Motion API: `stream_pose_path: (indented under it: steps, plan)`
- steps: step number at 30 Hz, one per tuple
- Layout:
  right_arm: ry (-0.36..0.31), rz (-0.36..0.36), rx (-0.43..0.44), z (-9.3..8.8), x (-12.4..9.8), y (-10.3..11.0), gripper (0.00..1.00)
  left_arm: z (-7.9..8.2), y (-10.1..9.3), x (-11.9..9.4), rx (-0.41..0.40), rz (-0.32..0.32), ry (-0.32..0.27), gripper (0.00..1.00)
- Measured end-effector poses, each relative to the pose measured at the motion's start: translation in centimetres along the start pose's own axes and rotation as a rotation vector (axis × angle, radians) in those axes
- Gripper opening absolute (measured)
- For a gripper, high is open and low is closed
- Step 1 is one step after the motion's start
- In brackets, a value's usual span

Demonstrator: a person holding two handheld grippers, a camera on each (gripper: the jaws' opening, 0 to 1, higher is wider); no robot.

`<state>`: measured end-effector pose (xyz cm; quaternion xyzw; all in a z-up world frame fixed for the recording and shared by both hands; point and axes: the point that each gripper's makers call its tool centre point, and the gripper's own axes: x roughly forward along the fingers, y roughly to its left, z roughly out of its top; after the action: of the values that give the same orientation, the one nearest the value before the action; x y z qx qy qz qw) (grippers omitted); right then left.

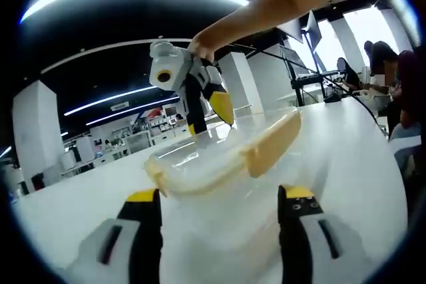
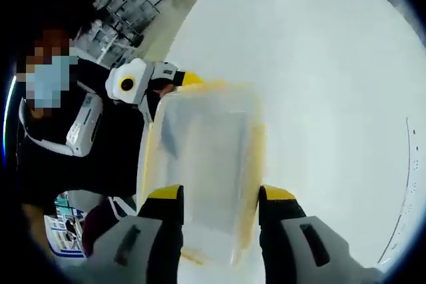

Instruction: Snap each plastic latch of the storage box into its locked position after aligning the lid with the box until every specified latch is closed and the lid sits flush.

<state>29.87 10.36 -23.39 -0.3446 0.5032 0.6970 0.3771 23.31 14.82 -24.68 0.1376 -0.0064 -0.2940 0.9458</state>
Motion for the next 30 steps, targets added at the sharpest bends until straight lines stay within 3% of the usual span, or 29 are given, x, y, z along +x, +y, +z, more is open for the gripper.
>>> stream_pose_path:
  steps: [15,24,30]
  plan:
    - [0.067,0.037,-0.023,-0.12,-0.14,-0.28,0.36,-0.02,0.1,0.15,0.008,0.001,0.001,0.69]
    - [0.021,0.065,0.004,-0.29,-0.19,-0.21,0.42,0.01,-0.09,0.17,-0.002,0.0,0.0,0.7]
    - [-0.001,0.061,-0.048,-0.74,-0.48,-0.06,0.41,0.03,-0.08,0.2,0.0,0.001,-0.001,0.7]
